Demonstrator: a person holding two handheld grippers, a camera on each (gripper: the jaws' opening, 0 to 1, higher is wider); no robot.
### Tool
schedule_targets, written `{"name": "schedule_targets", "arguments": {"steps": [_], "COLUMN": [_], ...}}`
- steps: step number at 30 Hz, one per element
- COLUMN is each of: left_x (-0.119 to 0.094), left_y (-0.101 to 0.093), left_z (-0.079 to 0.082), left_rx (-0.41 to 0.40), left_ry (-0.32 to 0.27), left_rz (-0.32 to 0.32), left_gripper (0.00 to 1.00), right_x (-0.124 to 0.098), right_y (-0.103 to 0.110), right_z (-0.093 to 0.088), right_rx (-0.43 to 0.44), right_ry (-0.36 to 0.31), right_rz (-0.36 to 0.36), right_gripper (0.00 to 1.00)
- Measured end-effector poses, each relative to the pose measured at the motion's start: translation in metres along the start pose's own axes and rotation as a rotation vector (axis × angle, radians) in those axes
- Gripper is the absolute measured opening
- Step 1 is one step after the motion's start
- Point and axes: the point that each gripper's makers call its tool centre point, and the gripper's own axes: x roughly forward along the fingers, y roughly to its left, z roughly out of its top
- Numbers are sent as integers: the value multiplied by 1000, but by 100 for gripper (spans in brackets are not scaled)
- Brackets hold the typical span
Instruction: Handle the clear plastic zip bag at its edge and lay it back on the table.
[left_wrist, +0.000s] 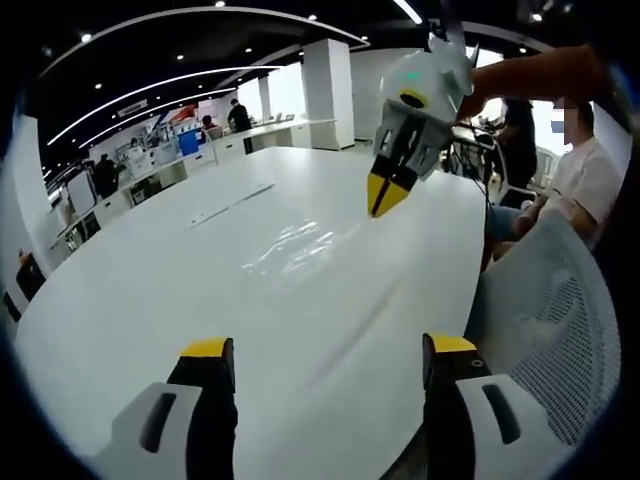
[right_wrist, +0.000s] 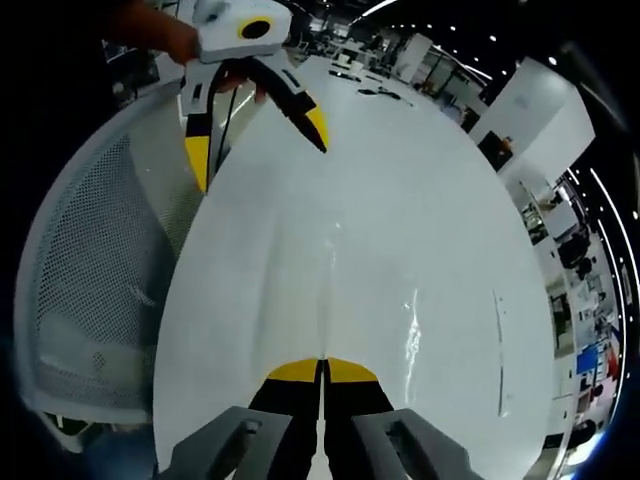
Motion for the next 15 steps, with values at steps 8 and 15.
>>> {"name": "schedule_targets", "arguments": {"steps": [8, 15], "left_x": [3, 4], "left_y": [-9, -13], "left_z": [5, 11], "left_rx": [33, 48], "left_ry": [6, 7], "left_rz": [-20, -32], "left_gripper": [71, 68], "right_x": [-5, -8], "right_y": [6, 10], "right_z": [4, 7], "right_rx": [-16, -32], "right_ry": [-1, -9], "right_rz": [16, 25], "right_gripper": [0, 0]}}
